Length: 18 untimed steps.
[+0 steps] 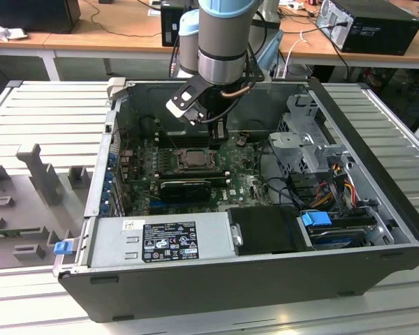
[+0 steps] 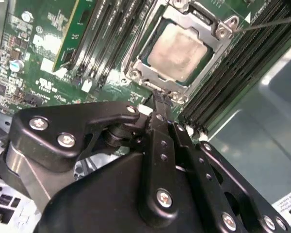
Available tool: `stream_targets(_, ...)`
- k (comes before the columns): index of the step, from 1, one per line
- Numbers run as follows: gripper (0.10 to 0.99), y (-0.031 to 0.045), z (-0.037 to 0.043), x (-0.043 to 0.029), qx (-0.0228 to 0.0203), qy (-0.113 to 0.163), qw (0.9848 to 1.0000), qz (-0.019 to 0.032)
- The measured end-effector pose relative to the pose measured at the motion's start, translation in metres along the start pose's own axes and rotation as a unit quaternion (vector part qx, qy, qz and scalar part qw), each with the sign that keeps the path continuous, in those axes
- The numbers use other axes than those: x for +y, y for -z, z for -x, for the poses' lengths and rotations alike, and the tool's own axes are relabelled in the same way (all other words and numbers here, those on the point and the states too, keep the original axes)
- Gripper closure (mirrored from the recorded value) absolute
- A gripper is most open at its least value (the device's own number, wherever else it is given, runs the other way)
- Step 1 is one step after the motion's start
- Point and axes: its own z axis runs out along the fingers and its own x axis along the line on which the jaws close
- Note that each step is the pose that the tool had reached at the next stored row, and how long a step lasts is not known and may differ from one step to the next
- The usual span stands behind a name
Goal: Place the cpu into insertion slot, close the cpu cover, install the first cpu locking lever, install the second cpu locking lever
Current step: 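Close the cpu cover, then install the first cpu locking lever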
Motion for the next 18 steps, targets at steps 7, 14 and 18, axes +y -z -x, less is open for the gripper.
stream_targets(7,0.980,-0.0044,0.0002,-0.0271,0.0001,0.001,1.0000,-0.0051)
stream_targets(14,0.980,-0.0043,0.0002,-0.0327,0.0001,0.001,1.0000,-0.0050)
stream_targets(18,0.980,-0.0043,0.0002,-0.0352,0.0001,0.001,1.0000,-0.0051)
